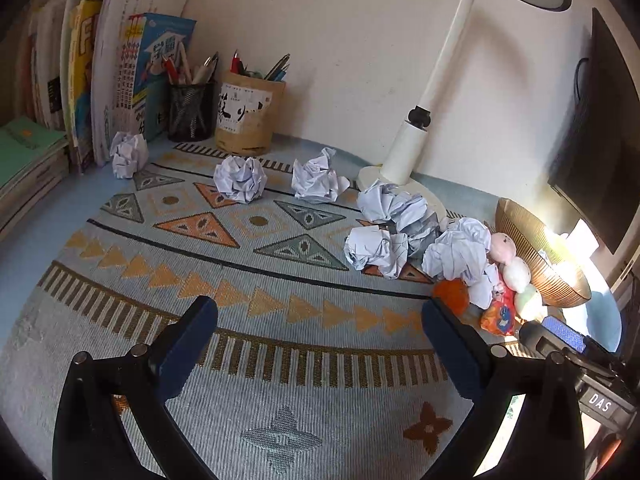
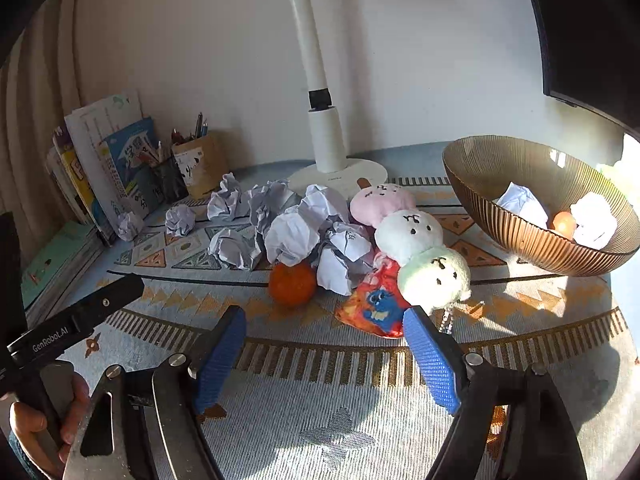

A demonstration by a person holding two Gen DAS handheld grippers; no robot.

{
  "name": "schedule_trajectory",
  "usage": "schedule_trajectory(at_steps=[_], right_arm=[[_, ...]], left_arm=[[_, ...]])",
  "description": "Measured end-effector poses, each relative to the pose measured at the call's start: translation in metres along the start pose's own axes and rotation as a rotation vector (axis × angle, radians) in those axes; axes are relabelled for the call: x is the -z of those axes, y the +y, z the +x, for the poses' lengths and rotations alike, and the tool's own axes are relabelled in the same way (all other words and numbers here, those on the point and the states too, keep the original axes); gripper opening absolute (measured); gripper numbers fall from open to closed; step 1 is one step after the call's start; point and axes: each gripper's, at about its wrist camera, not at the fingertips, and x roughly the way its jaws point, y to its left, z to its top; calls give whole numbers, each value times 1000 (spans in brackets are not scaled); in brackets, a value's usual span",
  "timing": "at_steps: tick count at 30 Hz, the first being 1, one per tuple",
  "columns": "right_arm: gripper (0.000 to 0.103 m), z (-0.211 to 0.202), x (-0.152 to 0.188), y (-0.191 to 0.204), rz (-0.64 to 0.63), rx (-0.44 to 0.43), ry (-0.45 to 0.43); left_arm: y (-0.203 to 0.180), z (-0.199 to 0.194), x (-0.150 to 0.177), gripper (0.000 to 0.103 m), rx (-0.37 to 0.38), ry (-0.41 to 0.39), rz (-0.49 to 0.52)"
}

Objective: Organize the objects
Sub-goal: 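Move both open grippers toward the paper balls near the books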

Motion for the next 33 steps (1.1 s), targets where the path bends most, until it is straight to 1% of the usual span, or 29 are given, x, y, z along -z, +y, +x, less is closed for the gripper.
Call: schedule_trajectory(at_steps=[4, 11, 17, 23, 25, 26, 27, 28, 29, 30, 33], right_arm=[[82, 9, 1, 7, -42, 43, 23], [82, 10, 5, 21, -119, 84, 16], [82, 13, 4, 21, -116, 87, 26], [82, 16, 4, 23, -126, 90, 39], [82, 21, 3, 25, -136, 55, 76], [82, 23, 1, 25, -123, 6, 116], [82, 25, -2, 26, -91, -93, 163], [82, 24, -6, 30, -62, -197, 192], [82, 22, -14, 38, -55, -258, 197], [82, 19, -23, 52, -74, -285, 190], [82, 24, -56, 100, -148, -309, 172]], left_arm=[[-3, 2, 3, 102, -4, 21, 25], [3, 2, 3, 102, 11, 24, 3], [5, 1, 3, 102, 10, 21, -10], [14, -4, 2, 102, 6, 8, -55], [22, -10, -3, 102, 8, 15, -56], [29, -16, -9, 102, 3, 15, -51], [39, -23, -17, 102, -5, -1, -48], [51, -32, -27, 102, -21, -20, -49], [65, -38, -39, 102, -41, -30, -50], [80, -41, -52, 102, -61, -22, -50], [125, -37, -87, 102, -144, -7, -61]])
